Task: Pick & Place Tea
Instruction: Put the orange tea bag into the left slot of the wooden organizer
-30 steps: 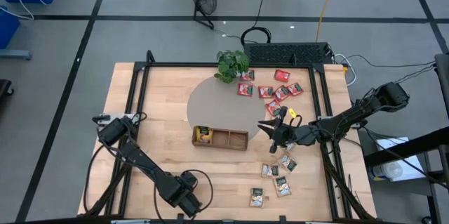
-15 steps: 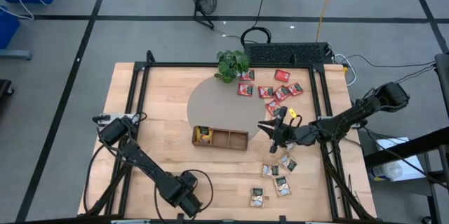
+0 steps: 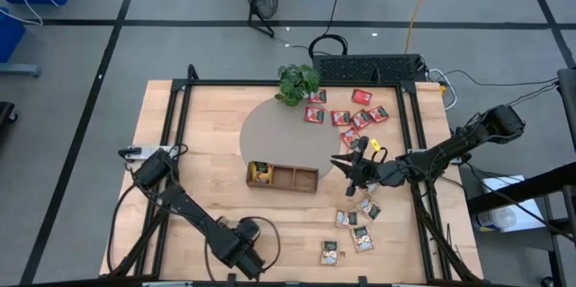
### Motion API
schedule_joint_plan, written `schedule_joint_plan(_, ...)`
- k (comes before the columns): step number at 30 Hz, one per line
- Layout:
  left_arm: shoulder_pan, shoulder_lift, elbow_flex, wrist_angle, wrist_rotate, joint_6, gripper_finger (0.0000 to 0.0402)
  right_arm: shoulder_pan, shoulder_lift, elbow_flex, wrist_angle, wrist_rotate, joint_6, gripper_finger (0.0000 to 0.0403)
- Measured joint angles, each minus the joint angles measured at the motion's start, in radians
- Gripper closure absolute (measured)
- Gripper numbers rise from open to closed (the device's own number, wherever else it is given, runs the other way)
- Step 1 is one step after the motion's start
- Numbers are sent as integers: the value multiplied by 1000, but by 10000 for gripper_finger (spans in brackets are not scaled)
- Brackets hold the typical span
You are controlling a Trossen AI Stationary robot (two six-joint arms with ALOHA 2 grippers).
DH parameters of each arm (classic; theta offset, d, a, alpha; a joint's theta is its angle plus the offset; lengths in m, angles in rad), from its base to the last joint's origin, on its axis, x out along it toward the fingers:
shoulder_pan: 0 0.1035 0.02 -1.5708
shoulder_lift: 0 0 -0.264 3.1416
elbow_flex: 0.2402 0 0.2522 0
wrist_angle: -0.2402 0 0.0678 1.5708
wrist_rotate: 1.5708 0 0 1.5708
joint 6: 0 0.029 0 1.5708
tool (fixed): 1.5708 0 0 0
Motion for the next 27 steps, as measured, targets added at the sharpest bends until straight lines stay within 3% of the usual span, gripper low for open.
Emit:
schedule_joint_plan(6, 53, -5, 113, -132, -473, 84, 399, 0, 0, 0, 1, 0, 1, 358)
schedule_joint_plan(10, 109, -5, 93, -146, -680, 22, 400, 0, 0, 0, 1, 0, 1, 358)
schedule_joint_plan(17, 169, -6, 17, -155, -813, -93, 399, 0, 0, 0, 0, 0, 1, 358)
schedule_joint_plan(27, 159, -9, -137, -55, -872, -281, 397, 0, 0, 0, -7, 0, 1, 358)
